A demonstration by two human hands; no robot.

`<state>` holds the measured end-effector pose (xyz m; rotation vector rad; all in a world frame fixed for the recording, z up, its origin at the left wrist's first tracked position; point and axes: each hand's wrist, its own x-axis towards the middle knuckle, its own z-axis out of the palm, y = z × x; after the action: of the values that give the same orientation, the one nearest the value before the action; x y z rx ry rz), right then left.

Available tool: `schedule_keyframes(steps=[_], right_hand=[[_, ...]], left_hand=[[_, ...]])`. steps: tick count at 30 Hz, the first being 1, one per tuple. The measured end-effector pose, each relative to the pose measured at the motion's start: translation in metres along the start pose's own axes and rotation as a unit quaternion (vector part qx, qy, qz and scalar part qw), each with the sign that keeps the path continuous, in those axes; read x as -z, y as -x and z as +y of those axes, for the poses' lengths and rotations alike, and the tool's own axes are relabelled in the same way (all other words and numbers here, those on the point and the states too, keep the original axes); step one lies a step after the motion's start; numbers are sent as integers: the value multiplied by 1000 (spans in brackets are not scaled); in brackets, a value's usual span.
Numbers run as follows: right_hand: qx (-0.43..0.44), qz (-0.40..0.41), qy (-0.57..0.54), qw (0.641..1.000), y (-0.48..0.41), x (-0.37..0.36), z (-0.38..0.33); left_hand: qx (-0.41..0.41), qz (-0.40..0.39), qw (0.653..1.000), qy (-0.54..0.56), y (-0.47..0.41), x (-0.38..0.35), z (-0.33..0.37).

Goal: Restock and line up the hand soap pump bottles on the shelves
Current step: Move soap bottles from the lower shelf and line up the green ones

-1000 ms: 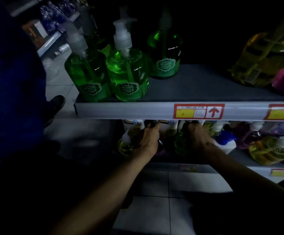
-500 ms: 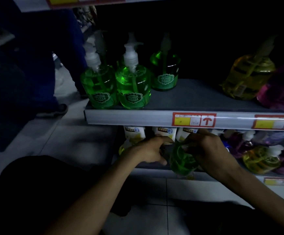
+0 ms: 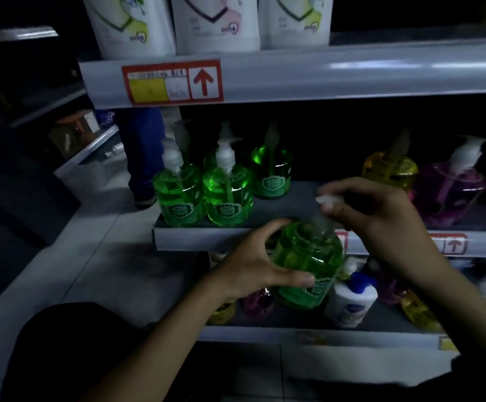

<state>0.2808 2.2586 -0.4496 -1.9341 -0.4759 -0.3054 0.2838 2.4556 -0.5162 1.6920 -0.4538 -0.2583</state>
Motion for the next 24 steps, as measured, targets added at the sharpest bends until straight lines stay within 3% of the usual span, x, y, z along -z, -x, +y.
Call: schedule_keyframes(steps=[4,9,11,16,19,24], right_hand=[[-1,-6,-111,994,-12,8,2],[-57,-131,-107,984,-19,22,19],[-56,-124,-121,983,-21,19,24],[-25,-44,-123,991,-30,0,36],[-6,-47,-119,992,-39,-8,44],[-7,-86,-90,992,-52,-20,56]], left_hand=[[-41,61,995,72,-12,1,16],[-79,118,986,90,-31,2,33],[-83,137,984,83,-36,2,38],[-66,157,983,-71,-44,1,34],[-52,201,956,-205,-43,1,28],[-39,239,916,-320,-35,5,17]])
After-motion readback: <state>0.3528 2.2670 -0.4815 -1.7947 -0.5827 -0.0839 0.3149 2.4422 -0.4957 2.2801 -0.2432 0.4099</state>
